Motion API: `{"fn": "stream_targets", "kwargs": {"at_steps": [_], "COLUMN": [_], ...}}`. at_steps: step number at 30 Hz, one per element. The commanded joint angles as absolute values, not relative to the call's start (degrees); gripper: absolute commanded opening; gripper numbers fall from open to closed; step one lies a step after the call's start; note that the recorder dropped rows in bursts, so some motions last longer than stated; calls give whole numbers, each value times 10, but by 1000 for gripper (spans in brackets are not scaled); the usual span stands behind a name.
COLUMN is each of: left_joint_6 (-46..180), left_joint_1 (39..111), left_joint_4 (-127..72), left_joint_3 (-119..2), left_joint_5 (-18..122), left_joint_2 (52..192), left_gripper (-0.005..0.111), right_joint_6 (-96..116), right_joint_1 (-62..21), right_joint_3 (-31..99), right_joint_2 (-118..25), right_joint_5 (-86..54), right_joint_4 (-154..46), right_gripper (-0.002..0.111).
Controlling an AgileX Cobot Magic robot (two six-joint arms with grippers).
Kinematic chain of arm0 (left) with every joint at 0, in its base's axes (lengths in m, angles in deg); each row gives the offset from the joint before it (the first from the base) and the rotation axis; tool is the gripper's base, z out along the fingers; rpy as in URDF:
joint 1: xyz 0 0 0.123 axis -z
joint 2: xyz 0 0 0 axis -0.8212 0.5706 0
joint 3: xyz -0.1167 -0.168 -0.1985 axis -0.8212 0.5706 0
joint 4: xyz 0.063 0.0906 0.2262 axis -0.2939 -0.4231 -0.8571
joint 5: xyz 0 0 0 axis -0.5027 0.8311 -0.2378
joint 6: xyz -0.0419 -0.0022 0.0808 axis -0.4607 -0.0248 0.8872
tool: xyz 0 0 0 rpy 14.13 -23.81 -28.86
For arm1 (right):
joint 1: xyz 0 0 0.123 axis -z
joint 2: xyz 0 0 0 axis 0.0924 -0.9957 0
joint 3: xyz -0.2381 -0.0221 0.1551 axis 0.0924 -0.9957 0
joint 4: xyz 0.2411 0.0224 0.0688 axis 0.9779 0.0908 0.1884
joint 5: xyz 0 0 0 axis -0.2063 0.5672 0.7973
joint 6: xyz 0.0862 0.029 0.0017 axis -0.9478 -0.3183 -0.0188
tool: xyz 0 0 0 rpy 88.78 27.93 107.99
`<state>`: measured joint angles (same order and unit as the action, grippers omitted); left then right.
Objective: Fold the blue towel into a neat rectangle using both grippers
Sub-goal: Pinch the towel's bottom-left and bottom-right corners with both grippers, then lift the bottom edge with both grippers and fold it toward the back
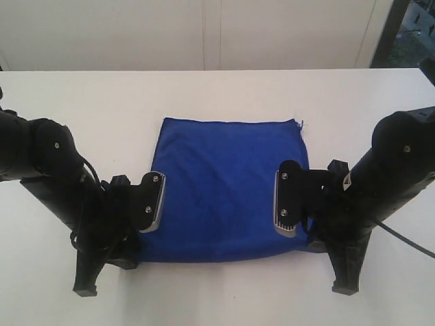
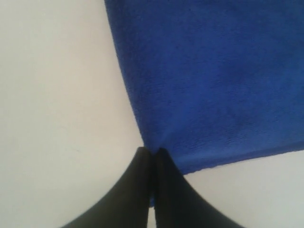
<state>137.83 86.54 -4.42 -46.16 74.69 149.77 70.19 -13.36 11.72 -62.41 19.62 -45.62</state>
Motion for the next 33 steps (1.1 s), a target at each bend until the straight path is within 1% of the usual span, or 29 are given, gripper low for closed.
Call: {"fn": "stream_targets", "kwargs": {"at_steps": [1,3,10,16,25,33], "left_joint_6": [1381,1380,1337,1319,1254,1194], "left_joint_1": [868,868,868,868,868,868], "left_joint_4": [-36,-36,-36,-36,-36,-58], "left_joint_3": [-459,-459,-459,-460,-460,-486], "left_joint_5": [756,756,769,853,917,896], "left_joint_2": [1503,1501,1478,1440,1405,1380], "left_gripper": [14,0,0,0,0,0], "right_joint_6": [706,706,706,706,706,668], "right_joint_1": [-135,-135,-135,-136,-136,-136], "right_joint_3": [116,116,116,116,116,116], "right_joint_2": [-623,-623,-624,-620,-597,-576], "right_joint_5": [196,196,197,220,252,183], "right_joint_4": [-455,-455,-455,-455,-438,-448], "right_gripper": [0,0,0,0,0,0]}}
